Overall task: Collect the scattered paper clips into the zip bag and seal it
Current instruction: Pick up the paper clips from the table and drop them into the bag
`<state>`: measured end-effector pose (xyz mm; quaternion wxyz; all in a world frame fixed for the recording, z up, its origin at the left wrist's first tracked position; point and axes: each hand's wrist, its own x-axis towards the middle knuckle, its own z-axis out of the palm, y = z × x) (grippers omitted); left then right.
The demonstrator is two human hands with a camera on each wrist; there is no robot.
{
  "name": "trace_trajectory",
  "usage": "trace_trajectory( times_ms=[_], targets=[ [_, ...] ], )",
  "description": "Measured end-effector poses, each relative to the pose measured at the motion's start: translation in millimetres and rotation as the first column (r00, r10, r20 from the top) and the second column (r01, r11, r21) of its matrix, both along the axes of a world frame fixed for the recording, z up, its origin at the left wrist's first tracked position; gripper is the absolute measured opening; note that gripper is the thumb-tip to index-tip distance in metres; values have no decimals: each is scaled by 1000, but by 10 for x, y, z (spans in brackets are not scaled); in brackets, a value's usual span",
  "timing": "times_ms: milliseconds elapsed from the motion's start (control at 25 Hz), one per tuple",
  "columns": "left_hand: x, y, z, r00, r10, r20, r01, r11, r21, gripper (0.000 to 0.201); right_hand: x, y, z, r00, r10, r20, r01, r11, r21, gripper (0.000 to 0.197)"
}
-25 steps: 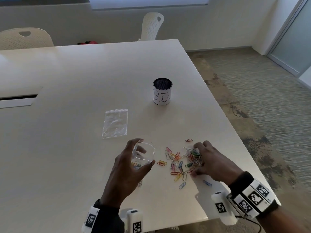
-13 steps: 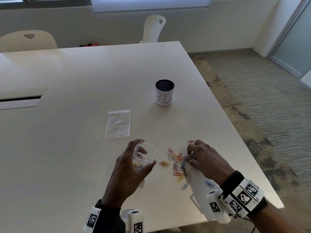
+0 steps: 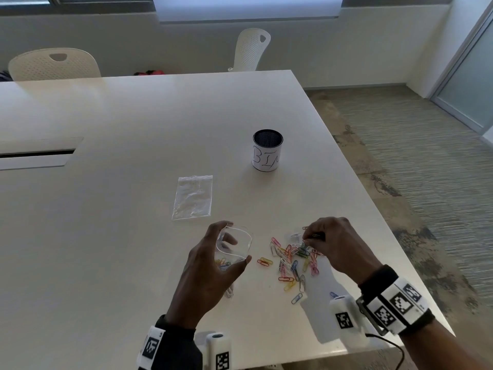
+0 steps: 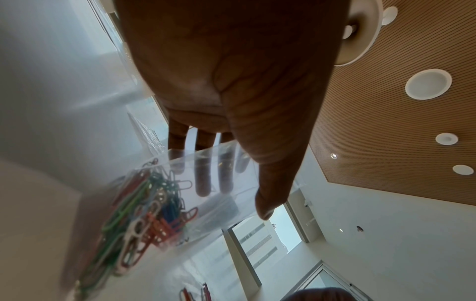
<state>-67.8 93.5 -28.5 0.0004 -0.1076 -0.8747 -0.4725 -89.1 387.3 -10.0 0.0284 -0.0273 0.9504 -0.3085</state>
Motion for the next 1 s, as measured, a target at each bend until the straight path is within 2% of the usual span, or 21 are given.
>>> trace_trajectory(
  times_ms=[80, 200, 280, 360, 440, 560, 720, 840, 1000],
  targets=[
    [-4, 10, -2, 1000, 4, -5, -4, 1000, -5, 67, -6, 7, 99, 998, -56, 29, 61, 981, -186, 9],
    [-9, 24, -11, 1000, 5, -11, -5, 1000, -6, 68, 28, -128, 334, 993, -66, 99, 106, 871, -480, 9],
    [-11, 30, -24, 1000, 8, -10, -8, 1000, 2, 68, 60, -301, 510, 994, -2, 111, 70, 783, -619, 11],
    [-9, 37, -30, 1000, 11, -15, -11, 1000, 2, 69, 70, -504, 642, 995, 74, 61, -14, 744, -668, 12],
    [-6, 42, -23, 1000, 7, -25, -8, 1000, -3, 69, 45, -722, 712, 990, 142, -23, -126, 779, -615, 12],
    [13, 48, 14, 1000, 17, -22, -16, 1000, 2, 65, -21, -1018, 682, 957, 252, -143, -288, 882, -372, 10],
    [20, 49, 34, 1000, 26, -15, -26, 999, 21, 58, -97, -1243, 571, 904, 380, -197, -405, 908, -105, 5],
    [31, 38, 20, 1000, 30, 3, -31, 999, 45, 54, -118, -1297, 551, 894, 415, -167, -429, 901, -58, 5],
    [37, 11, 20, 999, 40, -7, -40, 998, 48, 59, -105, -1299, 538, 904, 408, -128, -422, 900, -110, 7]
  ],
)
